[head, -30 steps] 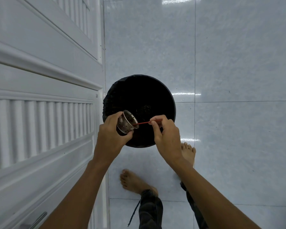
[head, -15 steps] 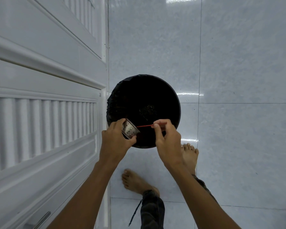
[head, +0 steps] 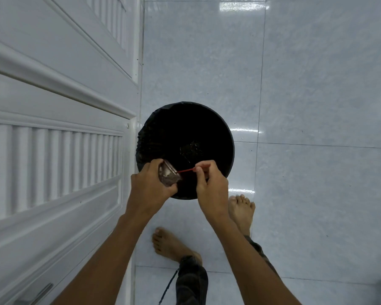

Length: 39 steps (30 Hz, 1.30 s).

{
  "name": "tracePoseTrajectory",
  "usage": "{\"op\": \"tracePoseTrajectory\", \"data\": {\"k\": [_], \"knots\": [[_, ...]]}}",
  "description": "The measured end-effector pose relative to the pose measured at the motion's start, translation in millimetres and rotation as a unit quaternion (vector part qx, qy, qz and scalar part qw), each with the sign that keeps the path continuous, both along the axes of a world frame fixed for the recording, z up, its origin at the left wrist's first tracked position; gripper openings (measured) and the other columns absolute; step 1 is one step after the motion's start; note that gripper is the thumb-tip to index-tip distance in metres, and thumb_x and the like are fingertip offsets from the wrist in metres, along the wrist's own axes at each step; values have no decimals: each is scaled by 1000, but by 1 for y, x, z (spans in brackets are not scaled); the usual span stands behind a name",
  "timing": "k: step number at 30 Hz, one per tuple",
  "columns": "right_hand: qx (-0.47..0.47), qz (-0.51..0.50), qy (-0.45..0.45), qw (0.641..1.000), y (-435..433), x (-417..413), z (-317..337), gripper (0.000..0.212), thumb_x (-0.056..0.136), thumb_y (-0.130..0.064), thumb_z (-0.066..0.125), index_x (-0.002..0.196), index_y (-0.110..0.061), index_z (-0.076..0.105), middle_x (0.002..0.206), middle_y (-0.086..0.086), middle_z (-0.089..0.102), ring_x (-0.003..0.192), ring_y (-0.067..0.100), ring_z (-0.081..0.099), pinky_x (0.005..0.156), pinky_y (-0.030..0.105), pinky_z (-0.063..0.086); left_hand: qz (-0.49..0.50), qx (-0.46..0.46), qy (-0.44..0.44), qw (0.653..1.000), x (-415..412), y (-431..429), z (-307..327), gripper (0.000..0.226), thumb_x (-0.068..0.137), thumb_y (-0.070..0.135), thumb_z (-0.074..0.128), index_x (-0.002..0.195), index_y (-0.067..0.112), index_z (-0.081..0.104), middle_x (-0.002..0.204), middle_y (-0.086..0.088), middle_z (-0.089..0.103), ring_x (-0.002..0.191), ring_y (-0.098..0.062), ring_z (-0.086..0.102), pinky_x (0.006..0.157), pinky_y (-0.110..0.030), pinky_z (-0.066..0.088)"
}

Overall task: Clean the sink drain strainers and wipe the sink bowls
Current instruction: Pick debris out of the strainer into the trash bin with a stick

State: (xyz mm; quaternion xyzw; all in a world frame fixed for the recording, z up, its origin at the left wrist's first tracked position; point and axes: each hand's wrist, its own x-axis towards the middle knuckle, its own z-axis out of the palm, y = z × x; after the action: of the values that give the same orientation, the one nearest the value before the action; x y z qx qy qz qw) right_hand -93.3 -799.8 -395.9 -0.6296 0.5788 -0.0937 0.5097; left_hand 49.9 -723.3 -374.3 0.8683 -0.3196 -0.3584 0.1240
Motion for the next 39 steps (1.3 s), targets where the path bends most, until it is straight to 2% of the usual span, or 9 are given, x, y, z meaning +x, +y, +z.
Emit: {"op": "tracePoseTrajectory", "data": {"k": [3, 7, 10, 14, 18, 24, 27, 31, 39], "knots": [[4, -68, 22, 997, -13, -10, -1, 12, 105, -25, 52, 111, -18, 59, 99, -6, 66, 94, 9, 65, 82, 28, 59, 12, 13, -6, 1000, 5, 5, -2, 75, 72, 29, 88, 137, 14, 55, 117, -6, 63, 104, -25, 63, 100, -51, 50], [73, -50, -46, 995, -15, -21, 2, 9, 104, -28, 53, 109, -26, 60, 98, -13, 68, 93, -1, 64, 80, 18, 58, 29, -2, 26, 999, 12, 8, 0, 74, 72, 28, 89, 137, 16, 55, 116, -2, 65, 104, -19, 64, 95, -41, 57], [128, -33, -88, 987, -10, -25, 3, 8, 104, -26, 54, 104, -32, 59, 98, -11, 70, 92, 1, 65, 81, 25, 59, 41, -32, 48, 997, 12, 7, 0, 71, 71, 27, 89, 134, 22, 56, 114, 6, 65, 99, -4, 63, 88, -20, 55], [118, -85, -40, 989, -14, -21, -1, 8, 105, -25, 53, 107, -23, 61, 97, -2, 70, 93, 13, 66, 86, 43, 60, 48, -45, 70, 995, 12, 6, -1, 70, 71, 25, 89, 133, 25, 56, 109, 15, 61, 95, 15, 57, 75, 3, 41], [93, -144, -16, 985, -30, -19, -3, 16, 105, -28, 52, 114, -17, 61, 105, 4, 70, 101, 20, 67, 90, 47, 59, 49, -46, 61, 996, 11, 7, -4, 70, 73, 27, 88, 135, 23, 55, 111, 11, 63, 95, 10, 57, 74, -1, 42], [70, -41, -44, 996, -25, -17, -1, 14, 104, -23, 55, 113, -17, 63, 102, -2, 71, 96, 10, 66, 88, 32, 59, 61, -58, 73, 994, 4, 7, -4, 67, 73, 27, 89, 131, 24, 57, 101, 23, 60, 94, 21, 56, 72, 5, 40], [56, -98, -36, 993, -23, -18, -2, 15, 104, -24, 54, 115, -16, 62, 105, -1, 69, 100, 11, 66, 89, 32, 60, 66, -59, 79, 993, 0, 7, -6, 69, 73, 30, 89, 133, 24, 56, 106, 14, 65, 95, 7, 62, 73, 2, 44], [49, -24, -69, 996, -13, -18, 0, 12, 103, -24, 56, 114, -22, 62, 103, -9, 68, 100, 4, 66, 85, 14, 55, 67, -58, 68, 994, -4, 8, -12, 71, 74, 27, 89, 135, 20, 55, 114, 5, 66, 97, -5, 63, 74, -2, 46], [-19, -50, -32, 998, -21, -22, 8, 13, 104, -24, 55, 115, -22, 62, 103, -14, 66, 99, 5, 66, 88, 26, 59, 110, -74, 63, 989, -7, 8, -22, 85, 71, 22, 91, 142, 20, 45, 126, 4, 56, 109, -8, 58, 80, -6, 43]]}}
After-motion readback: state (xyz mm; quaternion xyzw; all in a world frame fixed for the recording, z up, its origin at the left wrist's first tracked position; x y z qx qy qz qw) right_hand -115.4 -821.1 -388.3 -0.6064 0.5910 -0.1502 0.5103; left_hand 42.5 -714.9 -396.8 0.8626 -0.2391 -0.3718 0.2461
